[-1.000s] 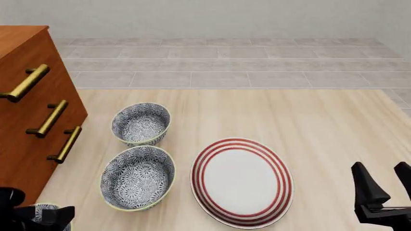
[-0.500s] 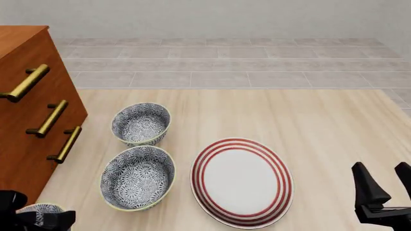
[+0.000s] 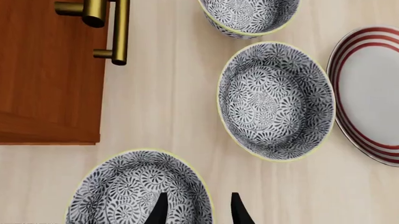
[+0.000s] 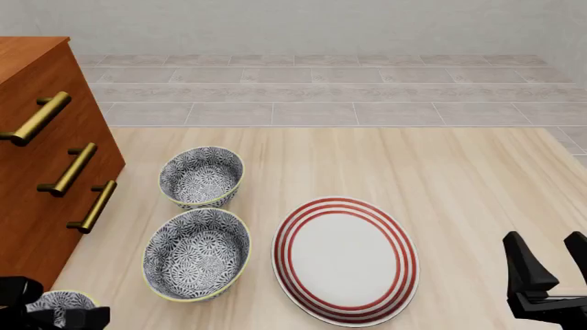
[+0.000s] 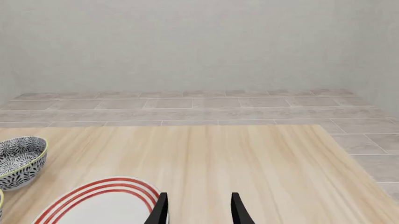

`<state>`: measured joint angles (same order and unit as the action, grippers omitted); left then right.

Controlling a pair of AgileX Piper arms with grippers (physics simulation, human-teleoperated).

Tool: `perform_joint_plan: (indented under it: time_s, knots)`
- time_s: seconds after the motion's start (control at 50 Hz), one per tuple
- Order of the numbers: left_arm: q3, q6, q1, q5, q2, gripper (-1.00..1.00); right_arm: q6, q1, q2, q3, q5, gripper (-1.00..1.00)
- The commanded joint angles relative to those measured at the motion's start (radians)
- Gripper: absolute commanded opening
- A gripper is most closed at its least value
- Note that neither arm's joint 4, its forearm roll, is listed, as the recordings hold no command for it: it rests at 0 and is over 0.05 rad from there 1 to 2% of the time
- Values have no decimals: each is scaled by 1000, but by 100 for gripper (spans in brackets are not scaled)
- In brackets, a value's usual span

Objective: Put the bowl at the front on the plate.

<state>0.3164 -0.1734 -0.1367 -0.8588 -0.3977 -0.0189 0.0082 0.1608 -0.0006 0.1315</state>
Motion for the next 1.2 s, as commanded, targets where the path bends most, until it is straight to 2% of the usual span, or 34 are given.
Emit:
perform_joint_plan:
  time_s: [0.02, 1.2]
  knots:
    - [-8, -12, -2, 2, -4, 100, -1, -2, -4, 0, -4, 100]
    - [-67, -49, -9, 16, -15, 100, 0, -2, 12, 1, 9, 100]
